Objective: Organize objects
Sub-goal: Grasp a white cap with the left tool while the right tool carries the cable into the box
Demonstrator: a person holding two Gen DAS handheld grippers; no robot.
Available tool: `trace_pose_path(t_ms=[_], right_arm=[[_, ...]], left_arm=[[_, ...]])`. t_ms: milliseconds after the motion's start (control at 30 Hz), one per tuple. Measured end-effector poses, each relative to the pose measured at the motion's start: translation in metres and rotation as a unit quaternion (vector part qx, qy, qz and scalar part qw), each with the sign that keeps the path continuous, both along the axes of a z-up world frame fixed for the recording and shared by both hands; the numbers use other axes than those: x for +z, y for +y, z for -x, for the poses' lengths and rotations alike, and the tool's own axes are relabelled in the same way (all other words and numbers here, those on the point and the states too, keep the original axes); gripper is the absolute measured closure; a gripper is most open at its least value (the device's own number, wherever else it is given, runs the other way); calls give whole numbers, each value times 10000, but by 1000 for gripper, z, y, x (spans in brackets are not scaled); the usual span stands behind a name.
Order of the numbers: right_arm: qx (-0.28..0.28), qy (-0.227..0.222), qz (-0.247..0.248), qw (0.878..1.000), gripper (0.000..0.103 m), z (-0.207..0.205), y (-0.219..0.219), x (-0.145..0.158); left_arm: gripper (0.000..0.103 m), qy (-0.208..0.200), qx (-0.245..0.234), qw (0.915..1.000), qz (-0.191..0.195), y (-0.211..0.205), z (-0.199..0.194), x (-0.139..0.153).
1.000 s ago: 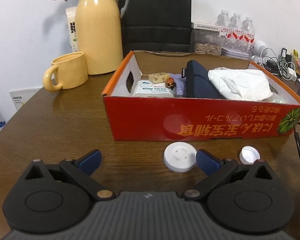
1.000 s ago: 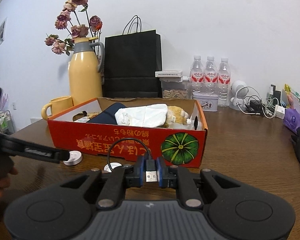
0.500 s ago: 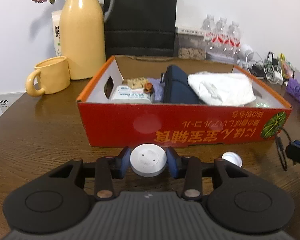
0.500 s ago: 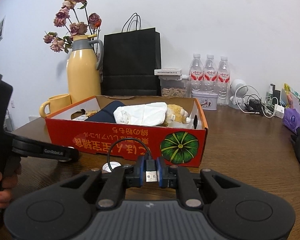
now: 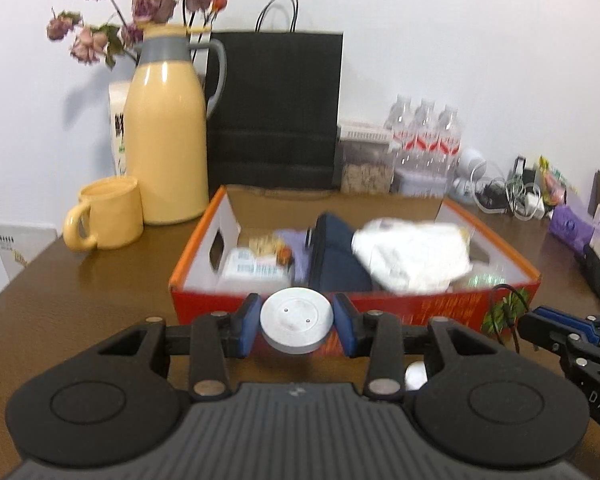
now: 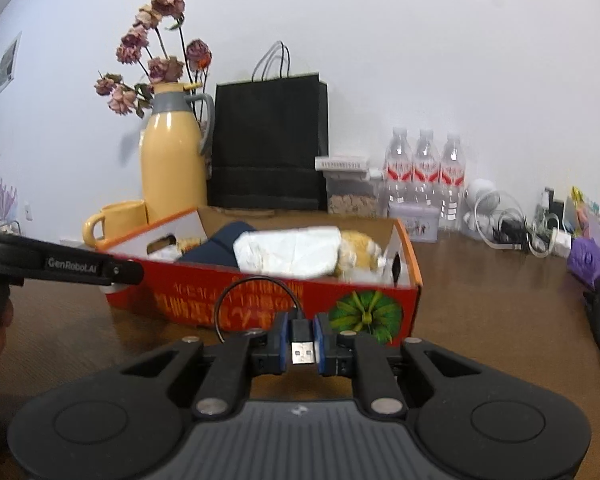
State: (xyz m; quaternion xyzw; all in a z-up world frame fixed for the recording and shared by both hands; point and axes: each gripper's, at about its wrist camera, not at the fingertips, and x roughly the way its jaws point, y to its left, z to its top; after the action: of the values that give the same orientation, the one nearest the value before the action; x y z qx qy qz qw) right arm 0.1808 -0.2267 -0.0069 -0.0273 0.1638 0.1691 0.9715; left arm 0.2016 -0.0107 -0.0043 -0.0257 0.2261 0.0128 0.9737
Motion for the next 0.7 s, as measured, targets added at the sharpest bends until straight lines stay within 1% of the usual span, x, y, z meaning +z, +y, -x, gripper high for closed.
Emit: trace_pose_path(t_ms=[200,367,533,667,700], right_arm=[[22,-360,-22,9993,91,-23,14,26],[-23,-468,-131,9988,91,-54,30,40],[-214,-482,-201,9984,91,-88,44,46],[-401,-434,-216,9980,91,-114,51,43],[-429,-409,-204,9980,91,-120,53,42]], left_arm=[[63,-266,43,9996,50,-3,-18,17],[63,-397,124,9990,146,-2,-40,25],[63,-486,240,9983,231,2,-69,28],[63,-519,406,9972,348,3,-94,27],[63,-508,422,9973,317,3,-99,27]])
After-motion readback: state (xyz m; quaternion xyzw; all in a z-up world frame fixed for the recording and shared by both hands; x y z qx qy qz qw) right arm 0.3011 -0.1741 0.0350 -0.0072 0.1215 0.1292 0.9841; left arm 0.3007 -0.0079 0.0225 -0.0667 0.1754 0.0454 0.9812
